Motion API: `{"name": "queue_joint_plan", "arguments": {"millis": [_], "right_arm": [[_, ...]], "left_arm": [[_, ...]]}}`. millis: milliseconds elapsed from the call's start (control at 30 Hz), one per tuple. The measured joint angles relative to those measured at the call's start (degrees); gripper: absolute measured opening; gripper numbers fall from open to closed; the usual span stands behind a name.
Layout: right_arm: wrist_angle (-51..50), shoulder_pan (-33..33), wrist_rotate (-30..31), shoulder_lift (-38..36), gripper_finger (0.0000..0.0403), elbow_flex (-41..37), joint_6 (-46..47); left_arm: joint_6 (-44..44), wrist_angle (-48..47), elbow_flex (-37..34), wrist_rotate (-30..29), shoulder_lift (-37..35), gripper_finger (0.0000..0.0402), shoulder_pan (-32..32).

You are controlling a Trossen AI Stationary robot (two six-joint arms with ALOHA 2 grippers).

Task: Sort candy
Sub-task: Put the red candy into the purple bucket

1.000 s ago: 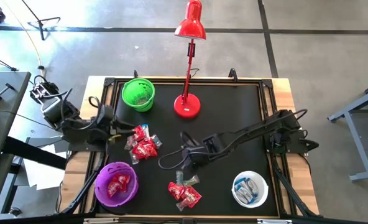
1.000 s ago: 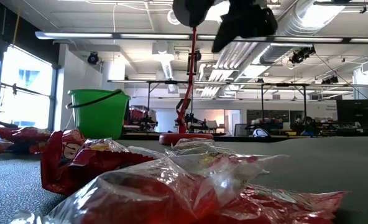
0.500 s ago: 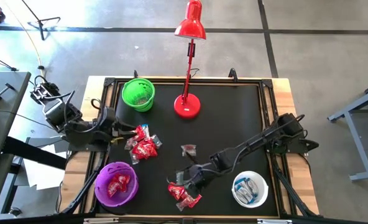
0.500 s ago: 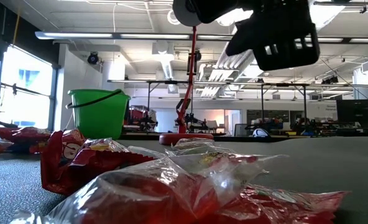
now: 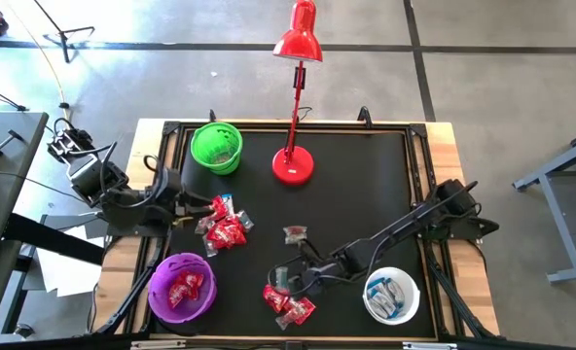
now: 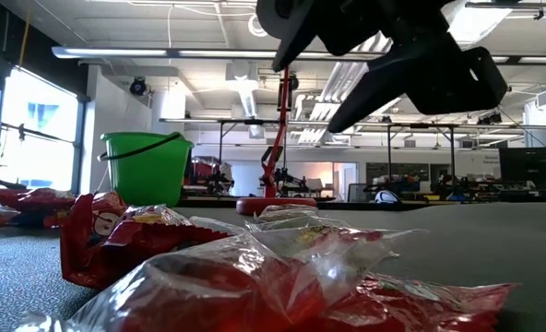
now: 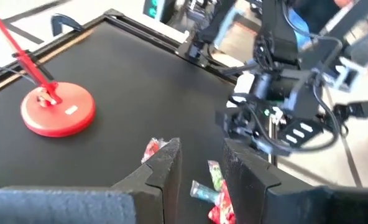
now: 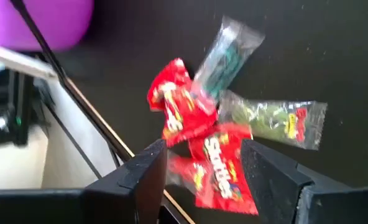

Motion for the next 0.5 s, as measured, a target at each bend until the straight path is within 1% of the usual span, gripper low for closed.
{"name": "queue_joint_plan", "arguments": {"millis": [67,167,233,333,400,500], "right_arm": [[0.04,0.04,-0.21,0.75,0.0199,0.04,1.26],[1.38,0.07,-2.19,2.21,0.0199,0.04,3.73],[3.25,0.07,-3.64,3.0,0.0199,0.04,3.94],[5.92,0.07,-3.82,3.72,0.0199,0.22,3.89],[5.82,0.2,-3.83,4.16,0.0199,1.31,3.77],[2.3,0.53,-3.78,5.34,0.0199,3.47,3.7]], "left_arm": [[1.49,0.0,0.0,1.71,0.0,0.0104,0.0],[2.89,-0.06,0.0,3.15,0.0,0.0104,0.0],[3.03,-0.08,0.0,3.42,0.0,0.0104,0.0],[3.59,-0.22,-0.01,3.46,-0.1,0.0104,0.0],[4.12,-0.26,-0.04,3.47,-0.3,0.0104,0.0],[4.19,-0.29,-0.04,3.5,-0.44,0.0104,0.0]]}}
